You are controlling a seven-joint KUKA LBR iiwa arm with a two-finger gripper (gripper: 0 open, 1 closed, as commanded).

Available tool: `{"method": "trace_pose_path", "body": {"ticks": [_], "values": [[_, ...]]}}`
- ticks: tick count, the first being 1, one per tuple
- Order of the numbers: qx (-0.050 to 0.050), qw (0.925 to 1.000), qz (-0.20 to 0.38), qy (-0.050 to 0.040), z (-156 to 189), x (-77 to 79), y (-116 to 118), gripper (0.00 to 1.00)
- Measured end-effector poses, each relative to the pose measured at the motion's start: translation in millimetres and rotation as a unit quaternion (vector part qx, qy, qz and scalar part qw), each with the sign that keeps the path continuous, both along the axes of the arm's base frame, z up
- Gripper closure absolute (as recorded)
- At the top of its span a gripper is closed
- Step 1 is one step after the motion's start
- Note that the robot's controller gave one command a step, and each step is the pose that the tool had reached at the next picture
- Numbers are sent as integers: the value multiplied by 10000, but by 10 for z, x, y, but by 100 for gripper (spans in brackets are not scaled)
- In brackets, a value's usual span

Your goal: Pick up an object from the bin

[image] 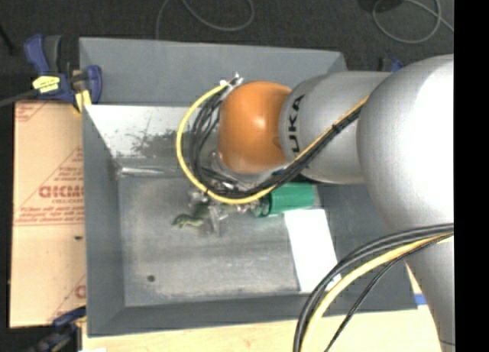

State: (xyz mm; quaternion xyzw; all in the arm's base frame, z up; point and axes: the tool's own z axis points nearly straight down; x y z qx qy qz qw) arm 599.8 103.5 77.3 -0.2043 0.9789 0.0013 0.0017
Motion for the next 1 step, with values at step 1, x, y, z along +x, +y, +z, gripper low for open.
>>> {"method": "trace_pose_path", "body": {"ticks": [1], "values": [[-7, 10000, -1, -2, 138, 2, -4, 100]]}}
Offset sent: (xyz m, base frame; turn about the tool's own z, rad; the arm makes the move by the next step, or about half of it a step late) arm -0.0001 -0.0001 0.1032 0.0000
